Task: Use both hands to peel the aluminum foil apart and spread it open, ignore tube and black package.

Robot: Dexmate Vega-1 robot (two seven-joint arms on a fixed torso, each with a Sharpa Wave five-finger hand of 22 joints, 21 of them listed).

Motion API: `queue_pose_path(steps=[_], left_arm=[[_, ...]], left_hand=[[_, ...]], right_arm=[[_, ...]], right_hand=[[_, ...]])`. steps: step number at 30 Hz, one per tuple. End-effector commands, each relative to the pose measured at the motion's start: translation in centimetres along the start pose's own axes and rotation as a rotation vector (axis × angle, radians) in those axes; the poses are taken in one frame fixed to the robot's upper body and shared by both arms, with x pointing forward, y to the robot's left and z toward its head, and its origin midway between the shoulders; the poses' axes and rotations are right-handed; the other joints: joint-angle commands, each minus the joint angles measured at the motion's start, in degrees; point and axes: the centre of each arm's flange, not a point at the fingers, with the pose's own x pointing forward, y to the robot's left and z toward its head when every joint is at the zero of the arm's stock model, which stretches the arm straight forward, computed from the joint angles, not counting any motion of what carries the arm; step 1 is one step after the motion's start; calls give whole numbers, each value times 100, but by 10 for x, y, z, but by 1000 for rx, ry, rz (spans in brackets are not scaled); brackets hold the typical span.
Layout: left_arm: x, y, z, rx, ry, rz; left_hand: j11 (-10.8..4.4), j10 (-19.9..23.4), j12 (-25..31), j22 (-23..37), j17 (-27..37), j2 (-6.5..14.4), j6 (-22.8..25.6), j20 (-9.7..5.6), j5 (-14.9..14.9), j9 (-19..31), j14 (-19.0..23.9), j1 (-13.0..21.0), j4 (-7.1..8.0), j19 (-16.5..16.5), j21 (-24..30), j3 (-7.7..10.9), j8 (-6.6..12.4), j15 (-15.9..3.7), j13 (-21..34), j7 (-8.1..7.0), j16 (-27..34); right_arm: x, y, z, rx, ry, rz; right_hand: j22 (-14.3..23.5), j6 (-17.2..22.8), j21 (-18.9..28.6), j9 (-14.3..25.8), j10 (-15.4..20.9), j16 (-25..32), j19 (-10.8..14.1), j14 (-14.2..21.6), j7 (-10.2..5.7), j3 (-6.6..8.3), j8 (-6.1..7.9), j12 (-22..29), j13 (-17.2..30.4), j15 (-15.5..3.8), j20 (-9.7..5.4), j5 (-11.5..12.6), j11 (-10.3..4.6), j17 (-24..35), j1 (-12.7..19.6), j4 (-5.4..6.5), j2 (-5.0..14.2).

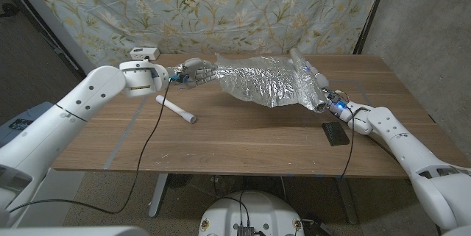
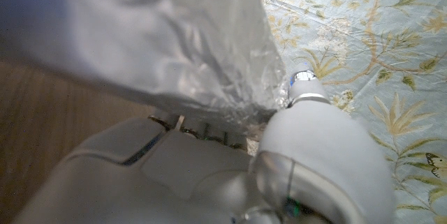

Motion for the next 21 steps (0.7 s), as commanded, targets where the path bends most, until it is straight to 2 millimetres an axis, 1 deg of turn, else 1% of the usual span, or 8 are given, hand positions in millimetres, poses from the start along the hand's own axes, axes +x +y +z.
queue_pose_path(steps=[1, 9, 10, 11, 13, 14, 16, 21], left_arm=[[-6, -4, -2, 15, -8, -14], [-5, -3, -3, 26, -10, -20], [-5, -2, -3, 32, -13, -25], [-4, -2, -3, 34, -15, -28], [-3, -1, -4, 25, -20, -33], [-3, -1, -4, 22, -20, -36], [-2, -1, -5, 17, -21, -40], [-2, 1, -6, 15, -20, -47]], left_hand=[[-185, 104, 24, 12, 14, -21, 44, -12, -20, 7, -3, 23, -8, -49, 28, 34, 1, -24, 3, 0, -18], [-189, 96, 14, 11, 15, -22, 49, -10, -22, 2, -11, 23, -4, -49, 42, 34, -2, -26, -4, -5, -22], [-224, 97, 14, 11, 9, -23, 59, -11, -23, 0, -2, 7, 8, -47, 46, 30, 1, -23, -4, -9, -23], [-226, 99, 10, 10, 7, -30, 30, 2, -25, -3, -26, -36, 34, -74, 40, 14, -12, 3, -10, -15, -33], [-163, -69, -128, 5, -48, -78, -61, 49, -57, -20, -130, -375, 208, -105, 36, -110, -42, 90, -103, 4, -102], [-97, -121, -183, 3, -79, -70, -112, 70, -61, -28, -212, -450, 242, -135, 24, -119, -55, 121, -143, 17, -150], [-65, -157, -260, -2, -98, -83, -141, 91, -74, -44, -260, -562, 276, -142, 17, -153, -52, 169, -208, 37, -170], [-46, -212, -348, -6, -127, -90, -188, 106, -84, -64, -291, -660, 300, -151, 5, -172, -54, 174, -273, 31, -189]], right_arm=[[-9, 2, 1, -27, -6, -1], [-8, 4, 0, -37, -2, -2], [-8, 4, 0, -38, -1, -3], [-7, 4, -1, -39, -1, -4], [-6, 4, -2, -40, 3, -5], [-6, 4, -2, -39, 4, -6], [-6, 4, -3, -40, 6, -9], [-6, 4, -5, -40, 6, -10]], right_hand=[[22, 79, 11, 32, 51, 24, 1, 15, -30, 18, 23, -20, 0, -38, -32, -50, -24, 25, 82, 24, 17], [24, 127, 18, 40, 94, 37, 10, 63, -46, 19, 32, -17, -4, -71, -48, -75, -42, 29, 101, 33, 29], [24, 132, 20, 41, 100, 40, 12, 63, -49, 21, 32, -20, -10, -59, -48, -79, -43, 33, 108, 32, 32], [24, 138, 20, 43, 102, 41, 11, 61, -51, 19, 32, -23, -12, -59, -48, -84, -51, 38, 105, 39, 39], [24, 144, 18, 44, 98, 41, 5, 68, -63, 22, 31, -27, -13, -51, -52, -89, -48, 37, 118, 35, 41], [24, 143, 18, 45, 98, 39, 4, 67, -67, 22, 30, -27, -11, -54, -53, -91, -63, 36, 118, 37, 42], [24, 145, 18, 47, 95, 39, -1, 60, -73, 21, 27, -32, -12, -57, -55, -98, -63, 43, 120, 43, 50], [25, 144, 23, 53, 113, 37, 4, 74, -66, 17, 16, -29, -4, -66, -62, -118, -55, 44, 117, 57, 61]])
